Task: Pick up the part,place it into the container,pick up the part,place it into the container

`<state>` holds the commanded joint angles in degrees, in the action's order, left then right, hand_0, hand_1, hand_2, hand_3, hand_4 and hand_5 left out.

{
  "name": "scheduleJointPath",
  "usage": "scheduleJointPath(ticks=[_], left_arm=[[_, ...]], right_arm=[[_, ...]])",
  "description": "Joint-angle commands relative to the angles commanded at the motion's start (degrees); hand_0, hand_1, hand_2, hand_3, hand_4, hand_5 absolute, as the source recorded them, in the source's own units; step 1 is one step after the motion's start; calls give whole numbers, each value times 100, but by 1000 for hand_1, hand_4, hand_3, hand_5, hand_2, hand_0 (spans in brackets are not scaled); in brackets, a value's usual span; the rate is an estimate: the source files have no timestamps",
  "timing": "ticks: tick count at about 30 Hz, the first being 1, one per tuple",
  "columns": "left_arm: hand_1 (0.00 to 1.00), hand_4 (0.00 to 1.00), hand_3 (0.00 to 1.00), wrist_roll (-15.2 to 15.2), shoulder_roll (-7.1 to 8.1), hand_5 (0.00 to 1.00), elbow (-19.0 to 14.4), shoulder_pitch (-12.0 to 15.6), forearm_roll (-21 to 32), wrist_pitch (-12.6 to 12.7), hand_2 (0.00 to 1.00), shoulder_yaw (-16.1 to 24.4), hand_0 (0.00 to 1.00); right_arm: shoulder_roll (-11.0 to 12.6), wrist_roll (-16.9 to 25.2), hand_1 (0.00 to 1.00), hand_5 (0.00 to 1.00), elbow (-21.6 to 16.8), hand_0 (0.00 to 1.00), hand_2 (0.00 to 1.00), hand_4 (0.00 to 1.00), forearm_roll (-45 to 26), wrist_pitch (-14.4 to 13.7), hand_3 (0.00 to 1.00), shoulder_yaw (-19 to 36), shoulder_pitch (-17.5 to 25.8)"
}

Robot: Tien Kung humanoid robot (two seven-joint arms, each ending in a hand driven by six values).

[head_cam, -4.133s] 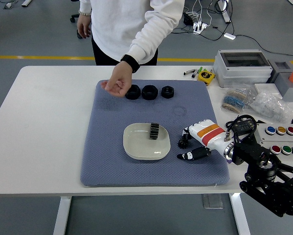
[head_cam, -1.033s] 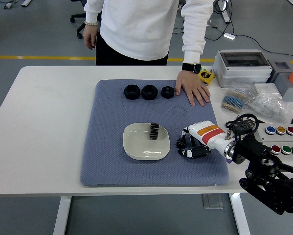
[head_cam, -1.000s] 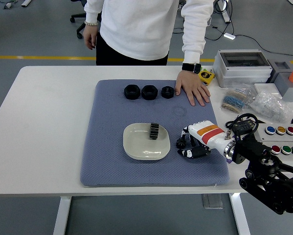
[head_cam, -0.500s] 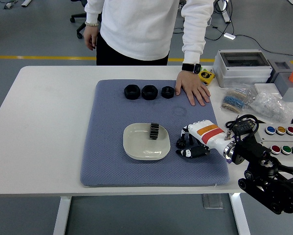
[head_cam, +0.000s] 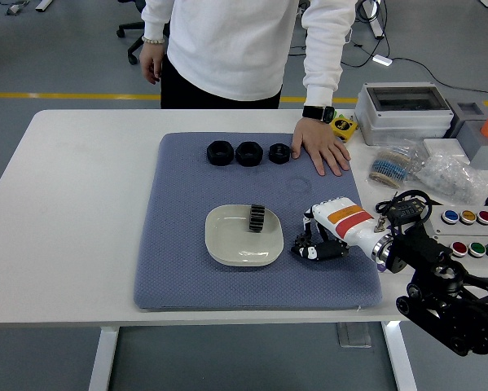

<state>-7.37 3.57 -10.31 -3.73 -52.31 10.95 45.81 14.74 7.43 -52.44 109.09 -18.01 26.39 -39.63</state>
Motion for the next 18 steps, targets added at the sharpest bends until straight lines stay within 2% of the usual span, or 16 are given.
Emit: scheduleJointPath(ticks=[18], left_arm=[[718, 647, 586, -2, 0, 616, 0, 7, -13, -3, 693, -7, 765]], right_arm=[[71, 51, 32, 607, -117, 2, 148, 767, -12, -28, 312, 181, 29]])
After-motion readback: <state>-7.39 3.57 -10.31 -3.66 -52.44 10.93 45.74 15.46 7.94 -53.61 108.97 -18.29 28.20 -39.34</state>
